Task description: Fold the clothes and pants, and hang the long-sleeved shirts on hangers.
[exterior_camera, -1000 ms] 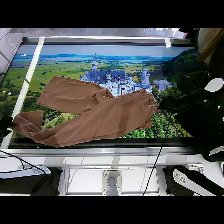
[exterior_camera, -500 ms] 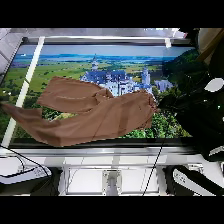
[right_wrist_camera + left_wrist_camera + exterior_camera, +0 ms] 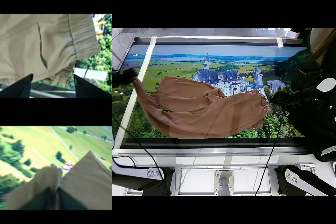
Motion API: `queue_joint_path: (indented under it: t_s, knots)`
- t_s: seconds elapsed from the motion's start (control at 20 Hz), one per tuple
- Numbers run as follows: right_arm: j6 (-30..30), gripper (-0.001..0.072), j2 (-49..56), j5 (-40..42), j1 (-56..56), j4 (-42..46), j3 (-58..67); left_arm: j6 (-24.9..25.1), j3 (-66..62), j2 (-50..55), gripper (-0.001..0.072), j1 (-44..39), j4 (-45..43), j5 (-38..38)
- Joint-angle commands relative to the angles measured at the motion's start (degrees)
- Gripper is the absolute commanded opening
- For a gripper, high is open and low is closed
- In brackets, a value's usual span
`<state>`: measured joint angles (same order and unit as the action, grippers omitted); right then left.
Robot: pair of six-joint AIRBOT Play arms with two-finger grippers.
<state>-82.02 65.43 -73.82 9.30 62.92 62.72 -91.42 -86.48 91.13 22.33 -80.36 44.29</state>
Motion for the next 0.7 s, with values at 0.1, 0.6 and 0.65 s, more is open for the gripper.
queue_joint_path:
  t_s: [0.1,0.6,0.65]
  knots:
    - [0.04,0.0545,-0.02,1.42,-0.07,0.09,0.00,-2.69,-2.56,1.64,0.0704,-0.74,-2.86,-0.02]
    - [0.68,0.0546,-0.04,-3.04,-0.07,1.75,0.00,-4.98,19.39,-11.54,0.0702,25.42,1.18,12.48]
    - [0.68,0.0546,-0.04,-2.40,-0.07,1.40,0.00,-1.97,22.40,-11.06,0.0702,27.52,9.09,10.34]
